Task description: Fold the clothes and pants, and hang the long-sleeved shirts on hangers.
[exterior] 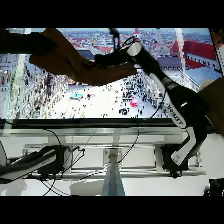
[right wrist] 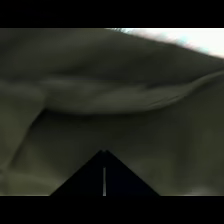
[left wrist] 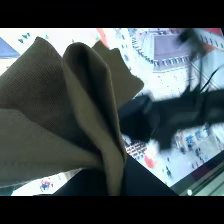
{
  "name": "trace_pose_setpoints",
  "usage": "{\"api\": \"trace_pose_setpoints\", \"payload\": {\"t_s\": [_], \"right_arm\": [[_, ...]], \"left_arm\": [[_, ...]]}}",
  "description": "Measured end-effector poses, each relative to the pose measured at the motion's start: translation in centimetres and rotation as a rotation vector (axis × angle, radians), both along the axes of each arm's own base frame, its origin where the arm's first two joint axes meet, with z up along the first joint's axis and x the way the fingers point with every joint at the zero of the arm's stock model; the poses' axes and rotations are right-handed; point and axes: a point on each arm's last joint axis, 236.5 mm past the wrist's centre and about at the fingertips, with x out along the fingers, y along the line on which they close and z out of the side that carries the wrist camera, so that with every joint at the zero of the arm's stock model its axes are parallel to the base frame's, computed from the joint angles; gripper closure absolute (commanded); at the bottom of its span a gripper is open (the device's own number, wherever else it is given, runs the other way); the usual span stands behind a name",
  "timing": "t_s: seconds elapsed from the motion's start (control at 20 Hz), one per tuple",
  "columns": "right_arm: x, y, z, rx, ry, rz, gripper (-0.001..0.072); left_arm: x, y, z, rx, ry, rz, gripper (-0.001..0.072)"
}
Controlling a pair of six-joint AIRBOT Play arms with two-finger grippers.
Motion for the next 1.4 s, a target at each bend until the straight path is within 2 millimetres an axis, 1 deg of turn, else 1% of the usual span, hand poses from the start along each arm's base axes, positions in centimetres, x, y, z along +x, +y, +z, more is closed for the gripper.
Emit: {"api": "trace_pose_setpoints", "payload": {"t_s": [0.1,0.2,0.3,0.35,0.4,0.45,0.55,0.6,0.65,0.7,0.8,0.9,0.95,1.05,1.1,1.15,1.2,1.25,1.35,1.4], "right_arm": [[-2.7,3.6,-0.6,0.005,0.005,0.030,0.0703],[-4.6,6.0,-1.2,0.003,-0.004,0.050,0.0702],[-5.3,7.0,-1.8,-0.016,-0.029,0.059,0.0701],[-5.2,6.9,-2.1,-0.031,-0.040,0.061,0.0701],[-4.7,6.5,-2.4,-0.047,-0.055,0.055,0.0701],[-4.0,5.8,-2.7,-0.068,-0.068,0.048,0.0701],[-1.9,3.5,-3.2,-0.107,-0.086,0.020,0.0701],[-0.6,1.8,-3.4,-0.130,-0.090,0.004,0.0700],[0.6,0.1,-3.6,-0.152,-0.089,-0.014,0.0700],[1.6,-1.7,-3.7,-0.169,-0.080,-0.030,0.0700],[3.7,-5.8,-4.0,-0.205,-0.057,-0.068,0.0700],[5.2,-9.8,-4.2,-0.231,-0.018,-0.101,0.0700],[5.6,-11.8,-4.4,-0.245,0.008,-0.113,0.0700],[5.9,-15.2,-4.9,-0.268,0.065,-0.126,0.0700],[5.9,-16.6,-5.1,-0.276,0.093,-0.129,0.0700],[5.7,-17.9,-5.3,-0.286,0.121,-0.128,0.0700],[5.5,-19.2,-5.5,-0.298,0.148,-0.127,0.0700],[5.3,-20.3,-5.7,-0.306,0.170,-0.127,0.0700],[5.1,-22.5,-6.1,-0.329,0.201,-0.134,0.0700],[5.2,-23.4,-6.3,-0.340,0.210,-0.141,0.0700]], "left_arm": [[-0.2,0.5,0.0,0.019,-0.001,0.015,0.0687],[-0.1,0.8,-0.2,0.028,0.008,0.024,0.0687],[0.2,1.0,-0.8,0.032,0.021,0.027,0.0687],[0.4,1.1,-1.1,0.032,0.027,0.032,0.0687],[0.8,1.2,-1.5,0.029,0.034,0.038,0.0687],[1.3,1.1,-2.0,0.026,0.041,0.041,0.0687],[2.5,0.5,-3.4,0.016,0.062,0.040,0.0687],[3.2,-0.2,-4.3,0.008,0.075,0.035,0.0687],[3.9,-1.2,-5.2,-0.004,0.091,0.032,0.0687],[4.8,-2.7,-5.9,-0.031,0.100,0.030,0.0687],[6.7,-6.9,-7.0,-0.116,0.102,0.021,0.0688],[8.4,-12.2,-8.0,-0.205,0.098,0.025,0.0688],[9.1,-14.9,-8.9,-0.233,0.094,0.032,0.0688],[10.0,-19.5,-11.4,-0.258,0.090,0.057,0.0688],[10.3,-21.5,-12.8,-0.262,0.087,0.071,0.0688],[10.4,-22.9,-13.9,-0.262,0.086,0.082,0.0688],[10.5,-23.9,-14.8,-0.260,0.084,0.094,0.0689],[10.6,-24.4,-15.5,-0.256,0.078,0.106,0.0689],[11.2,-24.2,-16.0,-0.248,0.066,0.127,0.0689],[11.7,-23.6,-15.9,-0.248,0.059,0.142,0.0690]]}}
